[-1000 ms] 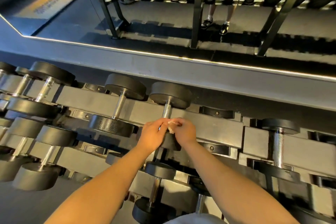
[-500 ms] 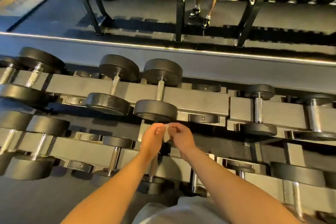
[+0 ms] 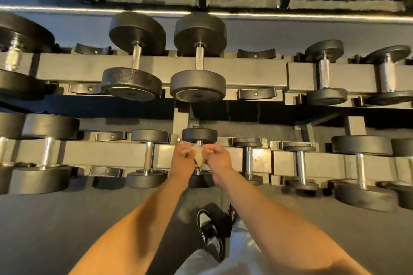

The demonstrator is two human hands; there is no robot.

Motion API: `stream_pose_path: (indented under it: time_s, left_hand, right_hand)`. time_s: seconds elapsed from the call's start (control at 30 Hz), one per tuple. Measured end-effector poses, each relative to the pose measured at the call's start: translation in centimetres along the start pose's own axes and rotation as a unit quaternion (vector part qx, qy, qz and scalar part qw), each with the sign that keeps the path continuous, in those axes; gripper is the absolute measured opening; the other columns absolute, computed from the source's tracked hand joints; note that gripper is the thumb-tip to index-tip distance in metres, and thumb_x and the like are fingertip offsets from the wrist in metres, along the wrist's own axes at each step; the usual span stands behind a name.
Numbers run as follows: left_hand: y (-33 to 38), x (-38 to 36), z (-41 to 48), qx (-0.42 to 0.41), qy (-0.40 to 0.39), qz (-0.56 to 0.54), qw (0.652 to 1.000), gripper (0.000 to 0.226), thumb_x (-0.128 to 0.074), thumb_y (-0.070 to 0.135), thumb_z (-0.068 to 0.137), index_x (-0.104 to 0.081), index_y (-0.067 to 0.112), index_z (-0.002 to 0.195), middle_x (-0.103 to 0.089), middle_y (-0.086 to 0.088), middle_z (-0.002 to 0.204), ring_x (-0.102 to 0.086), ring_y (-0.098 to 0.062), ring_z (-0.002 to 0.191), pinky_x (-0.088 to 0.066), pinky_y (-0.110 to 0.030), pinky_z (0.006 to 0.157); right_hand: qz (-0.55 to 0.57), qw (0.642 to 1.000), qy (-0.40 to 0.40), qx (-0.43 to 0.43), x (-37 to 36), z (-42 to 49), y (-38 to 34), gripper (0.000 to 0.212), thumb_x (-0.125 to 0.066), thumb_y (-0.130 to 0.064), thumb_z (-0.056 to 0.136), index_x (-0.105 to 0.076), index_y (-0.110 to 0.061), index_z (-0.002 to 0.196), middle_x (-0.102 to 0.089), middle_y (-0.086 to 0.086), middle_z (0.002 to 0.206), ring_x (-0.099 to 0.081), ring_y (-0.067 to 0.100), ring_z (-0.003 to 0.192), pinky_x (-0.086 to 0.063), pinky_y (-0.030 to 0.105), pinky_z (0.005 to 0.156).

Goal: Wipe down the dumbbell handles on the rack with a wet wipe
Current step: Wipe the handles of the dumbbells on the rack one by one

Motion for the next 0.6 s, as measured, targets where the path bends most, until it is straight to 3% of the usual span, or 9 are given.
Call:
stream_pose_path:
  time_s: [0.13,0.2,0.27,0.4,0.53,0.6]
  left_hand:
    - [-3.1,0.0,1.5,0.029,0.012,-0.002,1.000,0.025,-0.054,0.008,0.099,-0.066,0.027,0.087,-0.066,0.005,0.093,-0.060,-0.013,0.089,-0.049,-0.030,0.084]
    - [-5.2,-0.6,2.5,0.067,0.002,-0.015,0.998,0.016,-0.056,0.020,0.101,-0.069,0.025,0.108,-0.067,0.003,0.109,-0.061,-0.016,0.102,-0.048,-0.032,0.094]
    - [-7.6,-1.0,3.8,0.093,-0.021,-0.012,0.995,0.024,-0.058,0.026,0.102,-0.065,0.023,0.124,-0.066,0.001,0.120,-0.061,-0.018,0.110,-0.046,-0.030,0.095]
    - [-10.6,-1.2,7.2,0.070,-0.030,0.051,0.996,0.012,-0.058,0.020,0.102,-0.066,0.028,0.107,-0.068,-0.003,0.117,-0.062,-0.022,0.108,-0.049,-0.033,0.095]
    - [-13.0,-2.0,9.7,0.091,0.016,0.036,0.995,0.012,-0.060,0.015,0.100,-0.069,0.021,0.106,-0.065,0.007,0.103,-0.061,-0.012,0.097,-0.044,-0.014,0.076]
    - [-13.9,-2.9,11.1,0.075,0.046,0.022,0.996,0.014,-0.064,0.013,0.098,-0.072,0.014,0.109,-0.060,0.005,0.114,-0.060,-0.012,0.104,-0.044,-0.012,0.079]
  right_hand:
    - [0.011,1.000,0.015,0.002,-1.4,2.2,2.4,0.030,-0.052,0.006,0.091,-0.073,-0.014,0.092,-0.073,0.008,0.101,-0.067,0.025,0.090,-0.056,0.031,0.070]
    - [0.006,1.000,0.024,-0.004,-1.9,3.5,3.8,0.028,-0.051,0.005,0.093,-0.073,-0.011,0.098,-0.072,0.008,0.105,-0.065,0.020,0.090,-0.052,0.025,0.070]
    - [0.005,1.000,0.018,-0.011,-2.6,4.8,5.2,0.025,-0.051,0.003,0.095,-0.072,-0.009,0.102,-0.071,0.006,0.109,-0.064,0.018,0.095,-0.050,0.020,0.072]
    - [-0.034,0.999,0.022,0.003,-3.3,7.9,7.8,0.029,-0.049,0.001,0.096,-0.071,-0.017,0.096,-0.071,0.006,0.102,-0.065,0.021,0.095,-0.053,0.026,0.080]
    - [-0.097,0.993,0.048,0.038,-2.8,10.7,10.2,0.023,-0.053,-0.006,0.099,-0.072,-0.020,0.099,-0.072,-0.001,0.101,-0.063,0.012,0.088,-0.046,0.009,0.068]
    - [-0.124,0.989,0.057,0.056,-2.6,12.1,11.5,0.021,-0.054,-0.008,0.099,-0.072,-0.018,0.103,-0.071,-0.002,0.102,-0.063,0.010,0.090,-0.047,0.007,0.071]
Point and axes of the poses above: each hand's wrist, its own z-axis towards the middle knuckle, its own x-axis out of the back of the hand, y = z × x, the point moved 4 cm from there along z, towards the middle knuckle
